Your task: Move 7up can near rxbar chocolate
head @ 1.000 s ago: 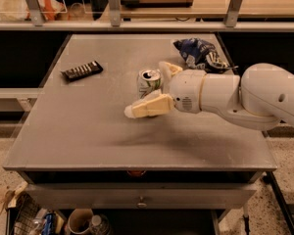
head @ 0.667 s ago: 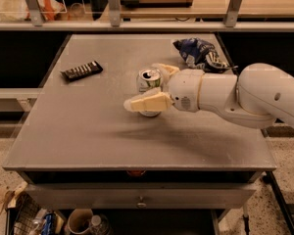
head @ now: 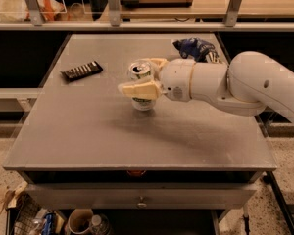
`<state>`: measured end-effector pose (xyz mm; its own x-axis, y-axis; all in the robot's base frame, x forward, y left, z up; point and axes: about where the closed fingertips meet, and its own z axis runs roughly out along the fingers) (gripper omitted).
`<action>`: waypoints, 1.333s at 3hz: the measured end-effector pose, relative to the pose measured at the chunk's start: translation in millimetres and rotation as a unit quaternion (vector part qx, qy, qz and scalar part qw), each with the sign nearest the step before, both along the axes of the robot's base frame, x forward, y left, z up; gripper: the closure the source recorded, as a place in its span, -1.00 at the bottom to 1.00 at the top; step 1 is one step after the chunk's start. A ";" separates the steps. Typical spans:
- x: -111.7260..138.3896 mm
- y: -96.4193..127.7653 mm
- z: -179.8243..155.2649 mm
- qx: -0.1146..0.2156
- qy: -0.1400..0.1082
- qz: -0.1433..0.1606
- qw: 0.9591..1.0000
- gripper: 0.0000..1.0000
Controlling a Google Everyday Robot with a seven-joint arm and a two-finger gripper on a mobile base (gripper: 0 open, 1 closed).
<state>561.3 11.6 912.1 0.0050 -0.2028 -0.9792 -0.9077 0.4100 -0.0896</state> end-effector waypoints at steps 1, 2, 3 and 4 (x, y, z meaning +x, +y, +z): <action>24.3 15.0 18.6 0.009 -0.007 -0.007 1.000 0.74; 54.7 34.4 33.3 0.027 0.000 -0.023 0.999 1.00; 82.6 57.2 42.3 0.049 0.013 -0.041 0.998 1.00; 99.8 83.6 47.3 0.068 0.030 -0.055 0.996 1.00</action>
Offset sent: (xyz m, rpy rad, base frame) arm 0.0953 0.0530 0.0490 0.1016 0.0191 -0.1002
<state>661.1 95.2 959.5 -0.0687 -0.0646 -0.9955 -0.8582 0.5126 0.0260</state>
